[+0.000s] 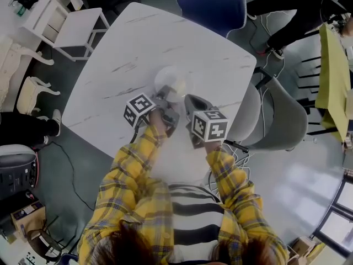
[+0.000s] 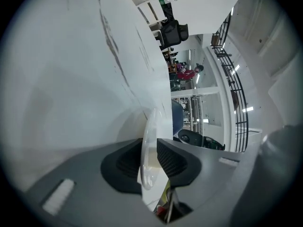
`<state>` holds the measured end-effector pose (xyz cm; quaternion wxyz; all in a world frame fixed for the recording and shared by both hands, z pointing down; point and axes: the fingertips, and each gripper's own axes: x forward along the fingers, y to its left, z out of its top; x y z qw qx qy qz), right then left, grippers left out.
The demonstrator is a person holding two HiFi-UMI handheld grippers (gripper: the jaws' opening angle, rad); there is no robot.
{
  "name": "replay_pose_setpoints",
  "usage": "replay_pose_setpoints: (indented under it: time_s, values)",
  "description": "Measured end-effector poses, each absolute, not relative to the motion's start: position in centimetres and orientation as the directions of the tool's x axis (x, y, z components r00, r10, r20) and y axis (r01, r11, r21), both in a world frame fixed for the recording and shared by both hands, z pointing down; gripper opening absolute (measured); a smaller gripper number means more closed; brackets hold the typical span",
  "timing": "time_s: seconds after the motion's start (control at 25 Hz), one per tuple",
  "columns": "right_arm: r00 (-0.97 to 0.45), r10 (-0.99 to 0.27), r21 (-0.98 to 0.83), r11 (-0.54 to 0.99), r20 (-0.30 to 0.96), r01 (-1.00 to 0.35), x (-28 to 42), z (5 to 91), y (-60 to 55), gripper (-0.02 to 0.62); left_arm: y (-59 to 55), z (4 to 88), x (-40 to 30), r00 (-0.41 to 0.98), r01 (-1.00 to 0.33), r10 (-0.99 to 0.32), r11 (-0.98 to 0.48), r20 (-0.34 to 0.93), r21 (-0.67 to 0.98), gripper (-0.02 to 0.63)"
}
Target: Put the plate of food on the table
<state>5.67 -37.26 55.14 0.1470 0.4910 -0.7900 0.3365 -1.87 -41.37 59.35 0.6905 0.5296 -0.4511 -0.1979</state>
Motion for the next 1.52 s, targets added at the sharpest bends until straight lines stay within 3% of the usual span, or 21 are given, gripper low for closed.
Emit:
replay_pose_setpoints:
  time_s: [0.56,0.72,1.04,1.2,1.36,1.52]
  values:
    - [-0.485,-0.668,-0.392,0.3,0.564,-0.87,5.5,55.5,-37.0,-0.003,-40.2,59.5,-2.3,0.471,-0.391,-0.69,0.395,0.55,0.831,0.128]
    - [-0.496,-0.657,-0.399,0.307,0.567,-0.864,5.0,55.5,-36.7,-0.003,-40.0,58.9,-1.5,0.51,-0.492,-0.649,0.318,0.564,0.811,0.194]
    - [-0.496,-0.634,-0.392,0.31,0.594,-0.866,4.6,56.6,-36.5,-0.003,-38.4,59.0,-0.7,0.537,-0.695,-0.552,0.14,0.638,0.706,0.198]
    - [-0.494,-0.628,-0.384,0.314,0.602,-0.868,4.4,56.7,-36.4,-0.003,-37.3,58.9,-0.2,0.558,-0.769,-0.488,0.0,0.671,0.639,0.239]
    - [-0.487,-0.626,-0.369,0.32,0.609,-0.873,4.3,56.9,-36.2,-0.003,-36.4,59.4,-1.0,0.511,-0.839,-0.453,-0.08,0.731,0.538,0.222]
    - [-0.483,-0.627,-0.37,0.312,0.612,-0.875,4.4,57.2,-35.8,-0.003,-36.0,59.5,-2.2,0.502,-0.835,-0.481,-0.053,0.718,0.548,0.147]
